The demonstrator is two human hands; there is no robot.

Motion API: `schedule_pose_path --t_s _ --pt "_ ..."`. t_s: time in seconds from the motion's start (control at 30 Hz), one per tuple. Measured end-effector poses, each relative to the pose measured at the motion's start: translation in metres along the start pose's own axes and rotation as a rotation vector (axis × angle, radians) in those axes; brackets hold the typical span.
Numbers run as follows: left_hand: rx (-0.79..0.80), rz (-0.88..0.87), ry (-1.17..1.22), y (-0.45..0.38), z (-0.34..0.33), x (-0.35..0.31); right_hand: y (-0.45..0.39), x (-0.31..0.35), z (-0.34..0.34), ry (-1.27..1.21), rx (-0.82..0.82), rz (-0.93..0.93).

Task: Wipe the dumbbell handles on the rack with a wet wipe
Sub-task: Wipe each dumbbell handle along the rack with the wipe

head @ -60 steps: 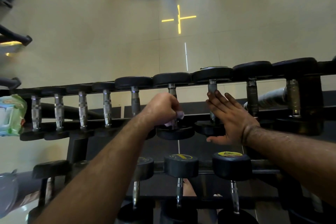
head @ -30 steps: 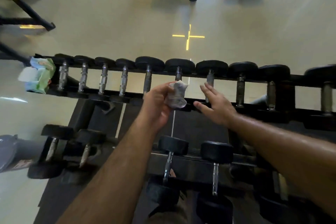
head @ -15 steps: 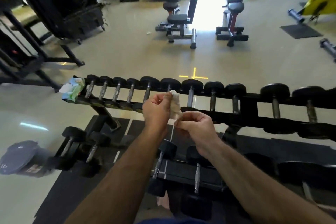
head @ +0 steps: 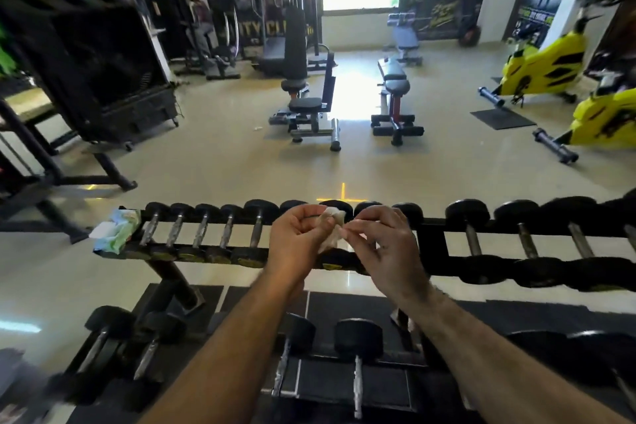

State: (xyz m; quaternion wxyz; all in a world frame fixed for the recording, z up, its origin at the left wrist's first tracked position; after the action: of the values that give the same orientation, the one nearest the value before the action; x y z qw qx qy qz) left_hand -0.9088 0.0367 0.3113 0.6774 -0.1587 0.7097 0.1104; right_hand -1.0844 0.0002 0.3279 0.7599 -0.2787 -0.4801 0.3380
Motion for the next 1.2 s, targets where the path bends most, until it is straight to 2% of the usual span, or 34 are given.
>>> schedule_pose_path --t_s 0.13,0.27,0.4,0.47,0.6,0.67,0.77,0.83,0.9,0.97,1.07,1.13,1.2 --pt "0.075 -0.045 -0.075 -0.004 0.003 -0.011 -0.017 -0.003 -0.009 -0.262 0.021 -0.293" --pt "0.184 0.026 0.034 -0.002 0.002 -0.016 -0.021 -0.003 -0.02 -0.509 0.128 -0.67" --pt "0.23 0.132 0.198 -0.004 0.004 -0.016 -0.023 -0.004 -0.021 -0.578 0.138 -0.817" --pt "0.252 0.111 0.131 -0.007 0.003 -0.012 -0.022 -0.009 -0.023 -0.642 0.123 -0.874" --pt "0.19 0.143 0.033 -0.017 0.007 0.0 -0.012 -0.022 -0.029 -0.84 0.139 -1.024" --pt "0.242 0.163 -0.019 -0.017 0.003 0.002 -0.008 -0.026 -0.03 -0.85 0.199 -1.022" --pt "0.357 0.074 -0.164 -0.014 -0.011 -0.003 -0.006 -0.033 -0.026 -0.813 0.256 -0.915" --pt "0.333 -0.055 -0.243 -0.014 -0.015 -0.007 -0.006 -0.038 -0.022 -0.801 0.279 -0.836" --pt "0.236 -0.174 -0.383 -0.017 -0.013 -0.003 -0.006 -0.049 -0.016 -0.729 0.258 -0.753" --pt "0.189 -0.27 -0.571 -0.014 -0.013 0.003 -0.002 -0.067 -0.012 -0.634 0.197 -0.727" --pt "0.222 -0.515 -0.952 -0.008 -0.016 0.026 0.014 -0.107 -0.017 -0.426 0.157 -0.715" --pt "0.26 -0.614 -1.064 -0.01 -0.013 0.048 0.028 -0.138 -0.029 -0.222 0.236 -0.676" --pt "0.277 -0.647 -1.044 -0.017 -0.008 0.069 0.044 -0.167 -0.045 -0.008 0.387 -0.616"
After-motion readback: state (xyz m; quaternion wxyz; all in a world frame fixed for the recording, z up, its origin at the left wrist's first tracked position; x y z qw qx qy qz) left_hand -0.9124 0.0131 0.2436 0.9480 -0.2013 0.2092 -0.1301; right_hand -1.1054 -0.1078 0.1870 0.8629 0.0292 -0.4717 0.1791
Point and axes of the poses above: each hand's wrist, its own y-axis away from the middle knuckle, its own z-axis out of the back of the hand, x = y × z, the point moved 7 cm from there along -y, towards the middle knuckle, and after that the axes turned 1 degree about -y, right-handed, at the moved point
